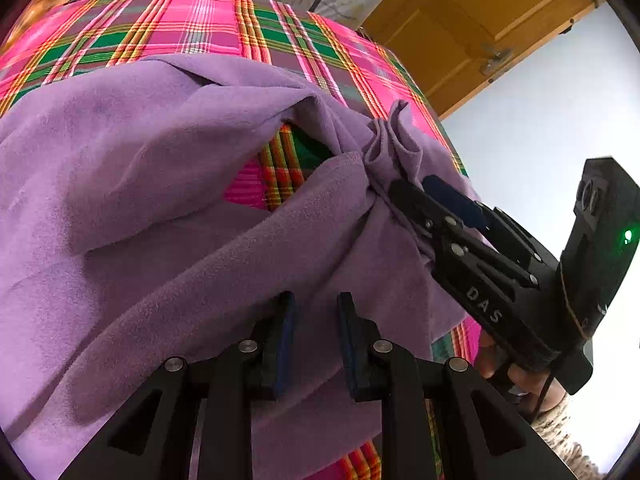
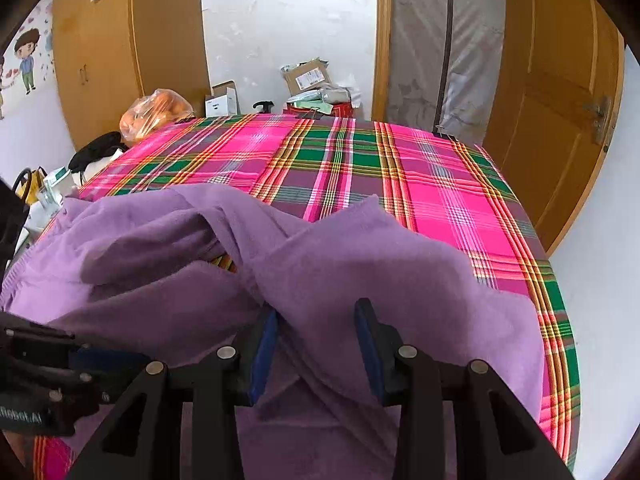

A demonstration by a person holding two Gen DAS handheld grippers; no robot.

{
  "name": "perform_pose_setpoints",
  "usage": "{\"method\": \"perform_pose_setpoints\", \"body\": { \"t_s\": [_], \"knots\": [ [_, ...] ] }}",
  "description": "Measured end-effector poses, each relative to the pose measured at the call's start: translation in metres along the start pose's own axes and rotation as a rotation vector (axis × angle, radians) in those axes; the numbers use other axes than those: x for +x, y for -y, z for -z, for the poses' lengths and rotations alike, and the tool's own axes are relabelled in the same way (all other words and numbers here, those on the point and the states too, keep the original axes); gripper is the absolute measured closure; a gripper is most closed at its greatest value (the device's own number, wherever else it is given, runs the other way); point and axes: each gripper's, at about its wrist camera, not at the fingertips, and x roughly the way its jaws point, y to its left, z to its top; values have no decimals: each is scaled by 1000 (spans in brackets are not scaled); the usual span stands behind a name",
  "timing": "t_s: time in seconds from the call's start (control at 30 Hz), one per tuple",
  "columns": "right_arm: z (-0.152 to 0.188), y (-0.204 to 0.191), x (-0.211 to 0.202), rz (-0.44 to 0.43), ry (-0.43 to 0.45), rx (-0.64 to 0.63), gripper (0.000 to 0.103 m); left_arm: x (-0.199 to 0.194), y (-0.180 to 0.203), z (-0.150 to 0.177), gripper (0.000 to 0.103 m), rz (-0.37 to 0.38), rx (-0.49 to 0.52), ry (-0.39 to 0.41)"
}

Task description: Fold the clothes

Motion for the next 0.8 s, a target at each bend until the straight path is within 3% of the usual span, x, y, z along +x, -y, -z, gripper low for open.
{"method": "perform_pose_setpoints", "body": {
  "t_s": [0.07,0.13,0.2,0.8],
  "knots": [
    [-3,7,3,-6,-1,44,66,0,0,0,81,6,-3,2],
    [-5,14,4,-16,-5,94,89,0,0,-1,81,11,-5,4],
    [-5,22,0,-19,9,133,96,1,-1,-1,81,16,-7,5],
    [20,99,-72,127,160,330,98,0,7,5,81,-34,-18,9]
  ]
}}
